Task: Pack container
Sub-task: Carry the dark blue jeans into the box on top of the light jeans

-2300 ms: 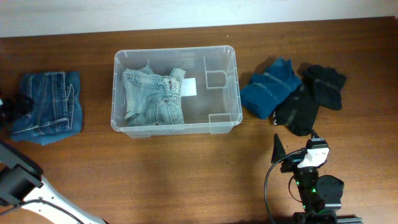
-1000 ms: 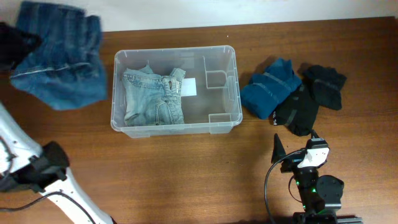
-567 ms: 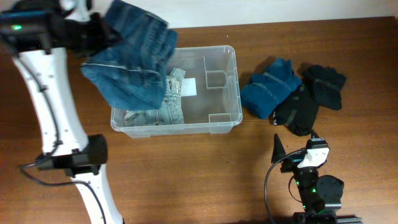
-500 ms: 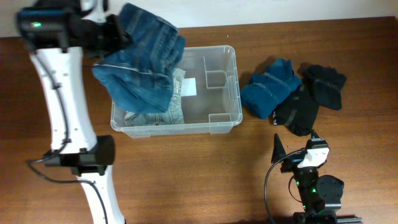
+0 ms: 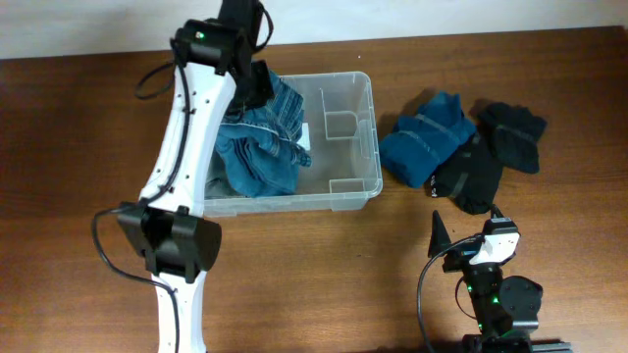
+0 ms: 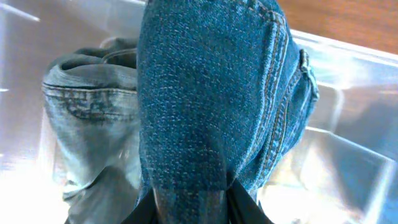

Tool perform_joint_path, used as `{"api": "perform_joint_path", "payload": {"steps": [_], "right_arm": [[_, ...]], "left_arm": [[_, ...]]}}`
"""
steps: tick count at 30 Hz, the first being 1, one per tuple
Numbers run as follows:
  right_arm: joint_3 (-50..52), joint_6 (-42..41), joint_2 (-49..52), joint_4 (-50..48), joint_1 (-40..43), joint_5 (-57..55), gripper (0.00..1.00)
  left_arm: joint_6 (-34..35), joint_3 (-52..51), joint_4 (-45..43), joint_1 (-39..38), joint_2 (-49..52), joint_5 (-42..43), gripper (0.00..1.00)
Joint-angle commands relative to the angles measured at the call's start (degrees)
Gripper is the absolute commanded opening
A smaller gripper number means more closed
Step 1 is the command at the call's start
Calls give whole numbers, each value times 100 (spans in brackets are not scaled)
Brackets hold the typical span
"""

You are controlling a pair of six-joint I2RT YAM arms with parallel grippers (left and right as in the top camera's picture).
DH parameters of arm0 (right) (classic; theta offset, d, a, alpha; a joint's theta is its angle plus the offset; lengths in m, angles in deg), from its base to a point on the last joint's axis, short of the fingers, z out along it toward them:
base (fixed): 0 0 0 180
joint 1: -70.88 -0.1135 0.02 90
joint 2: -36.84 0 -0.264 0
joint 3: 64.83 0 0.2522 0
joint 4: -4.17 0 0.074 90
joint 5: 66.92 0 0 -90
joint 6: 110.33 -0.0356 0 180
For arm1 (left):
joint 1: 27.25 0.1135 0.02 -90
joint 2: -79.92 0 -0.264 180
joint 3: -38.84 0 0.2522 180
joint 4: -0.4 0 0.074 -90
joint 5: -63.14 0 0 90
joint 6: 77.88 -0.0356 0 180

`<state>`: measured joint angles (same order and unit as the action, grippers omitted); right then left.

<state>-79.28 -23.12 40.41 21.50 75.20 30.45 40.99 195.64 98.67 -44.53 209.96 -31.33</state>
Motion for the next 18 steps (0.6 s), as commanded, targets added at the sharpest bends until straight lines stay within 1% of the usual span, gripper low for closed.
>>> {"api": "perform_joint_path", "payload": {"steps": [1,4,8,9,12,13,14,15,16,18], "right_arm": [[37,-2,-31,15,31,-31,98],[37,-2,-31,15,31,-31,98],[37,-2,-31,13,31,-33,98],[37,-2,-31,13,31,-31,98],[37,-2,-31,15,31,-31,99],[37,-2,-31,15,31,-31,98],[37,-2,-31,15,31,-31,98],[37,-2,-31,15,31,-31,98],[37,-2,-31,13,31,-31,98],[37,-2,-31,15,31,-31,98]], "left_arm": [[153,-431,-111,17,-153,-715,1],[151,-678,2,20,-153,-1425,1],[151,-719,345,20,-153,-2387,2],[149,-719,422,20,-153,-2684,7],[149,-719,656,24,-153,-3388,17],[149,-719,721,31,-153,-3552,28],[146,-719,776,46,-153,-3692,48],[-28,-719,791,68,-153,-3757,75],[-118,-719,774,83,-153,-3762,78],[-297,-719,723,94,-153,-3770,78]]}}
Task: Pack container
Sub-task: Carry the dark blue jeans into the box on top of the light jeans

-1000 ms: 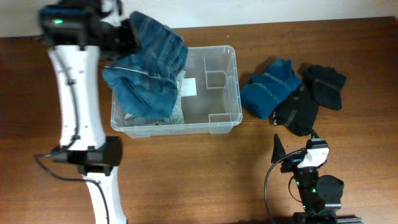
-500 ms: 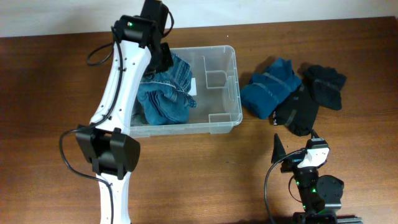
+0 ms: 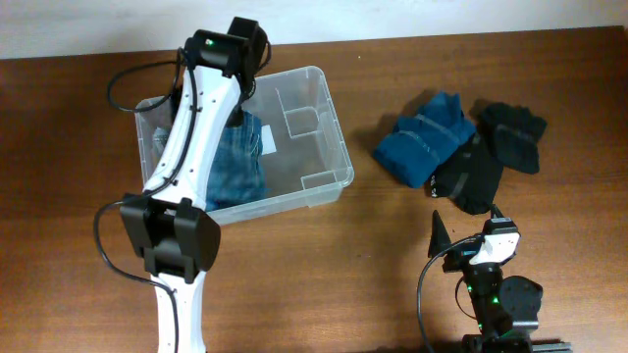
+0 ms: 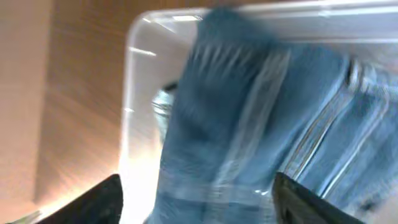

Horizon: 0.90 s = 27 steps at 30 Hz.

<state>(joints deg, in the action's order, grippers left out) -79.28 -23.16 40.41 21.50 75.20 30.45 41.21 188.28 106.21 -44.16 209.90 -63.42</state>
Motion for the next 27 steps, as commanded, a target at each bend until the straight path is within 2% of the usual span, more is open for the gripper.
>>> {"api": "perform_joint_path", "payload": {"steps": [1,5,12,17,25,27], "right_arm": [[37,2,-31,13,31,-31,98],[37,2,-31,15,31,-31,98],[37,2,-31,15,31,-31,98],[37,2,-31,13,31,-31,98],[37,2,-31,15,31,-31,98],[37,2,-31,15,31,-31,98]], "left_arm": [[-345,17,-33,57,-146,-623,78],[-341,26,50,70,-177,-627,75],[-308,-20,389,328,-291,1025,70],[-214,-498,-278,638,-282,824,70],[-332,-2422,-1784,1300,-282,831,70],[-393,-2553,-1845,1344,-282,831,70]]}}
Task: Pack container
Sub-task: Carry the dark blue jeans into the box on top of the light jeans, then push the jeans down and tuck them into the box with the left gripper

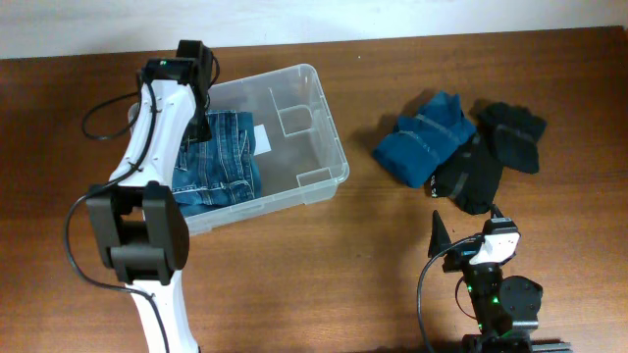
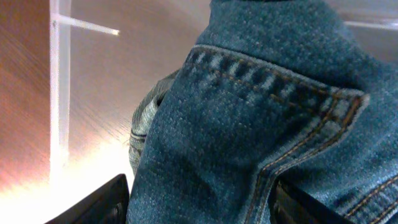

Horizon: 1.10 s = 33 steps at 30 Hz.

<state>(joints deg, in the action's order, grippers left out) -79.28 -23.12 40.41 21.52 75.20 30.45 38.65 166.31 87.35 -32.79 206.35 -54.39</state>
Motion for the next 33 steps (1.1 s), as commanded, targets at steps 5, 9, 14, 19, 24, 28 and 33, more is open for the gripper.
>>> {"api": "perform_joint_path", "payload": {"steps": [5,9,14,19,24,28,33], "right_arm": [[37,-2,-31,13,31,-31,98],[37,-2,-31,13,31,-31,99],[37,-2,-31,13,31,-31,99],[37,-2,-31,13,31,-31,98],[37,-2,-31,13,31,-31,98],[37,-2,-31,11,31,-31,98],[37,-2,-31,13,31,-31,98]], "left_arm": [[-232,269,352,101,26,-15,70],[-457,1392,732,-144,7,284,70],[-693,2181,715,-675,7,1038,71],[-693,2120,575,-1375,24,1217,71],[-697,2120,92,-1961,31,1213,71],[-693,2118,-175,-2188,76,1220,71],[-695,2118,-225,-2253,669,1390,72]]}}
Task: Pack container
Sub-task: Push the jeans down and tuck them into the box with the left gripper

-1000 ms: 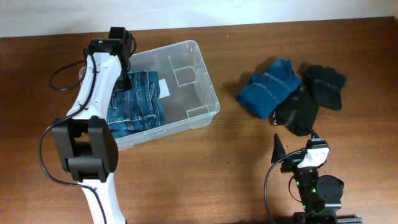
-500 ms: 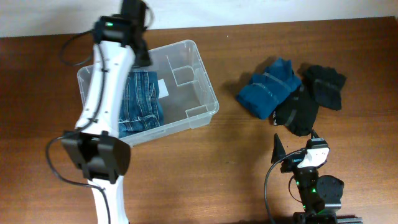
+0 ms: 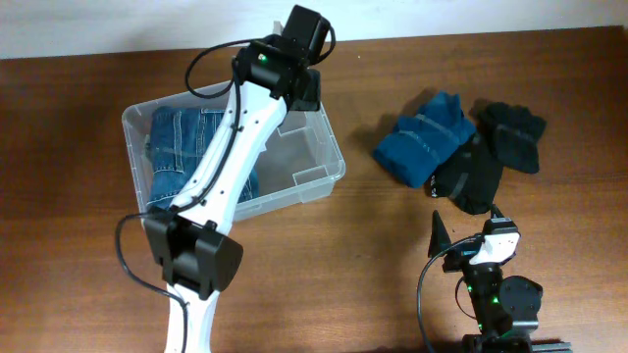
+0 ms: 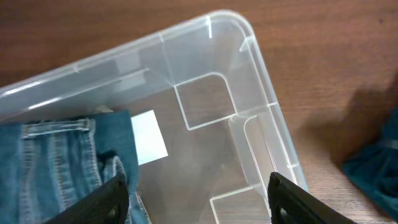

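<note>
A clear plastic bin (image 3: 330, 155) sits left of centre with folded blue jeans (image 3: 177, 147) lying in its left half. In the left wrist view the jeans (image 4: 56, 158) fill the lower left and the bin's bare right part (image 4: 205, 162) lies below. My left gripper (image 4: 198, 202) hangs open and empty over the bin's back right corner (image 3: 306, 83). A blue garment (image 3: 424, 137) and black garments (image 3: 491, 152) lie on the table to the right. My right gripper (image 3: 439, 231) rests at the front right; its jaws do not show clearly.
The wooden table (image 3: 78, 284) stretches round the bin. Inside the bin, small moulded dividers (image 4: 208, 99) stand along its right wall. The blue garment's edge (image 4: 379, 180) shows at the far right of the left wrist view.
My left gripper was low over the jeans at the bin's left end; now it is raised and open over the bin's back right corner, with the jeans left lying in the bin.
At first my left gripper was shut on the jeans, bunched in the bin. Then the bin had shifted left and turned, with the jeans flatter. Later the gripper stood open over the jeans at the left end. Now it hangs empty at the right.
</note>
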Tool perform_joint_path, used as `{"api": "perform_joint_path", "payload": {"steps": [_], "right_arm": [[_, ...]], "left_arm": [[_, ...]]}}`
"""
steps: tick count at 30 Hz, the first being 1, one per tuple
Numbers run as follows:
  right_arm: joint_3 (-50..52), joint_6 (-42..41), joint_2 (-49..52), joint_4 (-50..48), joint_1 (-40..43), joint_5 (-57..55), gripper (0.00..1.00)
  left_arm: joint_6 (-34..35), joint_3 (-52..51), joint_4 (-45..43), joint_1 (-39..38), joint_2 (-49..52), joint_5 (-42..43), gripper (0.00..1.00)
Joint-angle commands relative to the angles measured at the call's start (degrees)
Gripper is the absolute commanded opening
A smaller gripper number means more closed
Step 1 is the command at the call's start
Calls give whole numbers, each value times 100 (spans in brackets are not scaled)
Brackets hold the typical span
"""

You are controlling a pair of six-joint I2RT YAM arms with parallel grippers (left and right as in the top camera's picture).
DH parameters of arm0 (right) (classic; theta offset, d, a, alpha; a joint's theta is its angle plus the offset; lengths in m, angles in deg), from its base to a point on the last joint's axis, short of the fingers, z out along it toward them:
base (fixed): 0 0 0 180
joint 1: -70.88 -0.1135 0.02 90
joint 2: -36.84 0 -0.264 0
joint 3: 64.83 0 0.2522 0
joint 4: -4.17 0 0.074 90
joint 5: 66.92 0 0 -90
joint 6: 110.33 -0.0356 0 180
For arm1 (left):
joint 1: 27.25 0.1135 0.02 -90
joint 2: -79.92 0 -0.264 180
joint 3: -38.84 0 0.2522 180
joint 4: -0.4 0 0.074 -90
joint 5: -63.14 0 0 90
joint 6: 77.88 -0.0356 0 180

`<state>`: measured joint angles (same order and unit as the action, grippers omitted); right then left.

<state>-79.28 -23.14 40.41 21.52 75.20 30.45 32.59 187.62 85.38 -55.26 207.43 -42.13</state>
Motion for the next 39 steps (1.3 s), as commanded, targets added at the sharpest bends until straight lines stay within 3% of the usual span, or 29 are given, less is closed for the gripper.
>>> {"api": "perform_joint_path", "payload": {"steps": [1,8,12,15,26,30,39], "right_arm": [[37,0,-31,13,31,-31,98],[37,0,-31,13,31,-31,98],[37,0,-31,13,31,-31,98],[37,0,-31,11,31,-31,98],[37,0,-31,11,31,-31,98],[37,0,-31,13,31,-31,98],[37,0,-26,11,31,-31,98]], "left_arm": [[-111,-13,-37,-7,638,160,72],[-282,-13,-293,-7,804,197,71],[-356,-13,-389,-13,804,732,72],[-503,-13,-247,-79,820,1102,71],[-739,-13,146,-826,848,1158,71],[-1270,-13,243,-1134,848,1141,72],[-1482,-13,1231,-1213,848,1145,69]]}}
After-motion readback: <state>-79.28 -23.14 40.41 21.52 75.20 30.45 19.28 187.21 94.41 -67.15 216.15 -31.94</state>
